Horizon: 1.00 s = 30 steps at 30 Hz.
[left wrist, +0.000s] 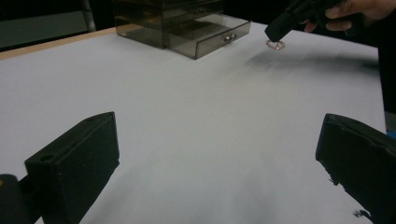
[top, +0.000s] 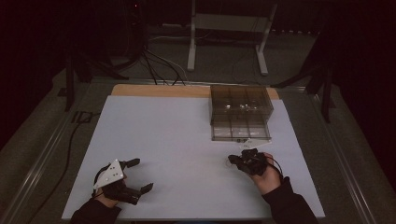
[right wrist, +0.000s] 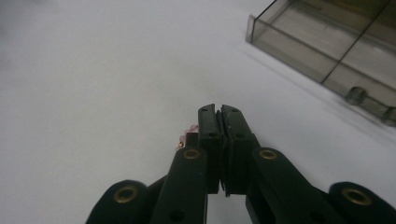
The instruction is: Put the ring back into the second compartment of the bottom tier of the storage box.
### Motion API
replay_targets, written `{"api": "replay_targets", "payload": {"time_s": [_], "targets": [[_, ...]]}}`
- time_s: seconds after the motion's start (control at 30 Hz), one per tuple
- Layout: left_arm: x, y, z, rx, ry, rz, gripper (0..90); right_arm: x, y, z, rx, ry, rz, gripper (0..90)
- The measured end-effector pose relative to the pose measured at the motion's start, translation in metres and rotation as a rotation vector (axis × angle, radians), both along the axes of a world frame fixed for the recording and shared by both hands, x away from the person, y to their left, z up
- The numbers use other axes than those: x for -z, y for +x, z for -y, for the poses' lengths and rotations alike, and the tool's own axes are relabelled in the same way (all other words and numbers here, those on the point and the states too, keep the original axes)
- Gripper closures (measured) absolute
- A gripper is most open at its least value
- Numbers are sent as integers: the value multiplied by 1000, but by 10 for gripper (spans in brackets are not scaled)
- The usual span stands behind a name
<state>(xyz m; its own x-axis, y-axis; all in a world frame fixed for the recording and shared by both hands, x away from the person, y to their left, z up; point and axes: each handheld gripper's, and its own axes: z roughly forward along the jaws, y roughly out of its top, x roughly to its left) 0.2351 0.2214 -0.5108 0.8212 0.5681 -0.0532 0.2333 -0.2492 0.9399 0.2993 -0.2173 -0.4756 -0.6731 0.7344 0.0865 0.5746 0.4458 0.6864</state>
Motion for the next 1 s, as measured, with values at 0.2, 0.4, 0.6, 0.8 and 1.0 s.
{"api": "replay_targets", "payload": {"time_s": [0.2, 0.4, 0.6, 0.8, 1.0], "targets": [[0, 0, 0, 1, -1, 1, 6, -9, 2, 4, 11, 7, 15, 882], [0, 0, 0, 4, 4, 0, 6, -17, 4, 7, 14, 7, 27, 881], [0, 0, 0, 5, 4, 0, 6, -24, 7, 10, 22, 11, 36, 881], [0, 0, 0, 4, 1, -2, 6, -30, 11, 12, 29, 16, 46, 881], [0, 0, 0, 5, 5, -2, 6, -34, 14, 14, 34, 18, 51, 881]]}}
